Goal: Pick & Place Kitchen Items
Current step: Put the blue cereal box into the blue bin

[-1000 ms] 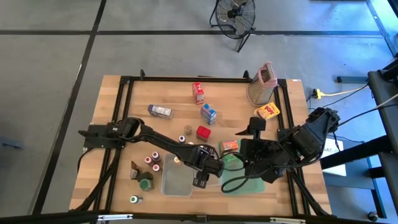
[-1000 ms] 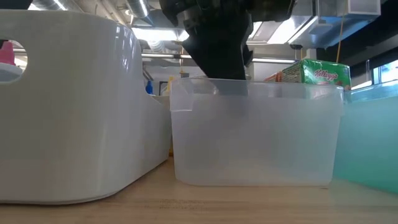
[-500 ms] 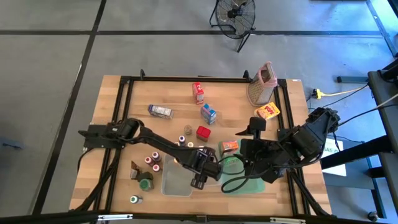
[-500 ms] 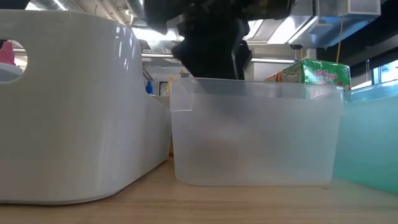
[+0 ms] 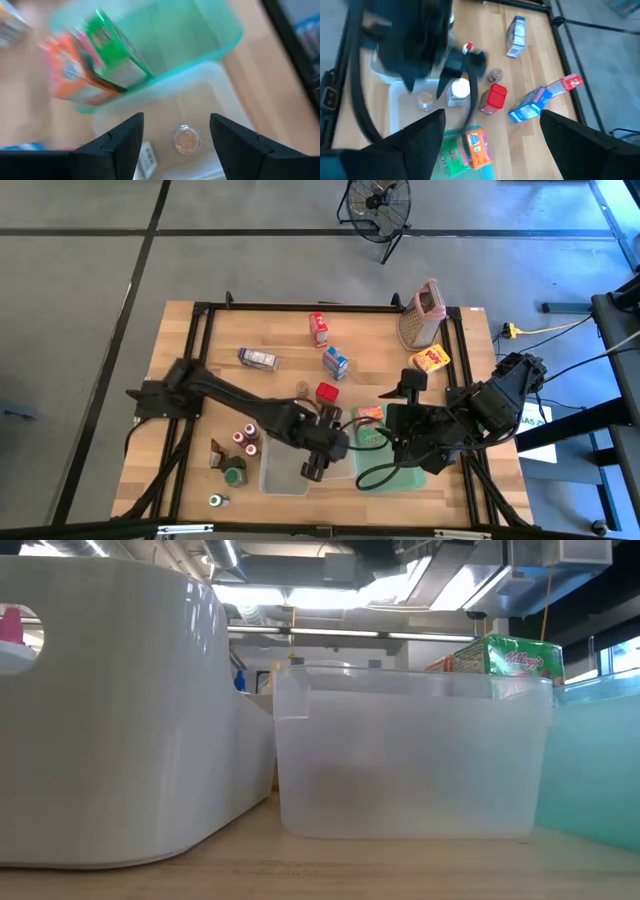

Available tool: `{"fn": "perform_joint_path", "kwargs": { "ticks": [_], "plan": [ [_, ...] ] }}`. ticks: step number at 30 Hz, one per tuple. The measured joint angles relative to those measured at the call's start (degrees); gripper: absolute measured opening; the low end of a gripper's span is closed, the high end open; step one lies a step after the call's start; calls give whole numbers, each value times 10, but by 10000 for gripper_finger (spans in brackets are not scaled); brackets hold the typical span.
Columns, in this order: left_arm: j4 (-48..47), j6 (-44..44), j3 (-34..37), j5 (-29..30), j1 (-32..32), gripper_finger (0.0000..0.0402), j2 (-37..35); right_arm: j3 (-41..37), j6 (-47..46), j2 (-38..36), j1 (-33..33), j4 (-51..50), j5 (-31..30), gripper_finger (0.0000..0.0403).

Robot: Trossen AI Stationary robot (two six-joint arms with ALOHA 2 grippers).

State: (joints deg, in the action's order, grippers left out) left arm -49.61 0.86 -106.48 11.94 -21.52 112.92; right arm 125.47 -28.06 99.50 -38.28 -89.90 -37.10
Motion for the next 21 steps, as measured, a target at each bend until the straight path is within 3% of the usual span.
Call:
{"fn": "perform_joint_path", "kwargs": {
  "ticks": [6,14,21],
  "plan": [
    [-50,14,-1,61,-25,223,-89,0,9,0,0,0,34,328],
    [-148,61,-2,153,-48,223,-170,-7,20,4,10,-1,33,328],
    [-214,88,-2,170,-58,223,-208,-54,16,4,59,-1,55,342]
  ]
}}
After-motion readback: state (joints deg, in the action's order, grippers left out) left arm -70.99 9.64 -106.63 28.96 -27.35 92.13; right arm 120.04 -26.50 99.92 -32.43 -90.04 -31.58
